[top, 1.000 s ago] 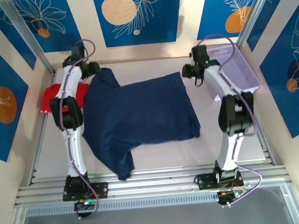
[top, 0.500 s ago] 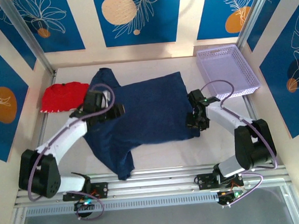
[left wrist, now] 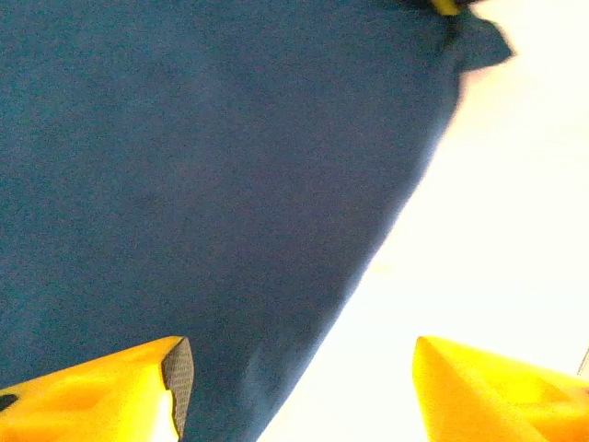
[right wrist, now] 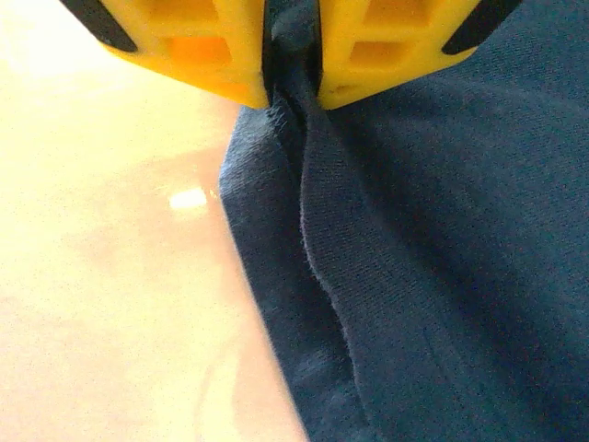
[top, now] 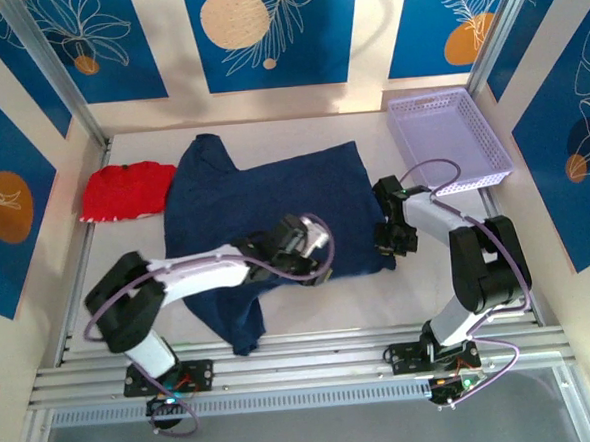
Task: Fold the inside-out t-shirt
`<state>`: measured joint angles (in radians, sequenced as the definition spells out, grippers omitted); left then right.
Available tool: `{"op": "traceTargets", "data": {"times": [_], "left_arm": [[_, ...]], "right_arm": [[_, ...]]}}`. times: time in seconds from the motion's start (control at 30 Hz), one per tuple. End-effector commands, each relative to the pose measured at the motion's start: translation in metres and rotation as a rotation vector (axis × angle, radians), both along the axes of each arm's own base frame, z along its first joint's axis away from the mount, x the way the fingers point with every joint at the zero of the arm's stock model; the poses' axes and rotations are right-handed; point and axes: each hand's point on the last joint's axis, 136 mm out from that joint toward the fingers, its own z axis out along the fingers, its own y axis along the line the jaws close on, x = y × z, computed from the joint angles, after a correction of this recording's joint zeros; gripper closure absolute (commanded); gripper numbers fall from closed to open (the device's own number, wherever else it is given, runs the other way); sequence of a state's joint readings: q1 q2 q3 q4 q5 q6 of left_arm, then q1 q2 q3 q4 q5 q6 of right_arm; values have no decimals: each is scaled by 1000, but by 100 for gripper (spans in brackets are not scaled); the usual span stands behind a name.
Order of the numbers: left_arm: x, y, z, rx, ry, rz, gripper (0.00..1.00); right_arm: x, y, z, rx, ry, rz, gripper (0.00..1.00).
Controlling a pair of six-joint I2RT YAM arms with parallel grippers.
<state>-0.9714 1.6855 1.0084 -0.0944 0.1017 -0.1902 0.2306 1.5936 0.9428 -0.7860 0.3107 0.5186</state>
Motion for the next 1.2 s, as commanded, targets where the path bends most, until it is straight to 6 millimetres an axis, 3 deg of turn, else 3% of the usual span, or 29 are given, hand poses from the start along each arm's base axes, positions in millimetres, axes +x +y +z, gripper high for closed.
{"op": "traceTargets", "data": {"times": [0.0, 0.13, 0.27, 0.37, 0.53, 0.63, 0.8, 0.93, 1.07, 1.17], "left_arm": [[14, -36, -1, 21, -172, -149, 37], [0, -58, -35, 99, -192, -274, 38], [-8, -68, -48, 91, -195, -318, 38], [-2, -72, -59, 136, -237, -306, 42], [15, -59, -65, 209, -287, -217, 87], [11, -45, -48, 162, -263, -193, 100], [3, -9, -22, -18, -72, -160, 100], [6, 12, -27, -81, 52, -122, 100], [12, 17, -34, -110, 115, -90, 100], [16, 16, -34, -123, 136, -80, 100]], "right_arm": [[5, 5, 6, 56, -6, 6, 84], [9, 3, 9, 95, -19, -2, 92], [15, 9, 16, 184, -49, -8, 99], [19, 20, 30, 284, -82, -5, 100], [21, 29, 56, 375, -118, 14, 100], [25, 30, 68, 356, -146, 37, 100], [40, 28, 66, 263, -153, 86, 100], [61, 37, 51, 231, -129, 132, 100], [71, 35, 38, 139, -77, 175, 93], [67, 33, 43, 86, -79, 197, 81]]}}
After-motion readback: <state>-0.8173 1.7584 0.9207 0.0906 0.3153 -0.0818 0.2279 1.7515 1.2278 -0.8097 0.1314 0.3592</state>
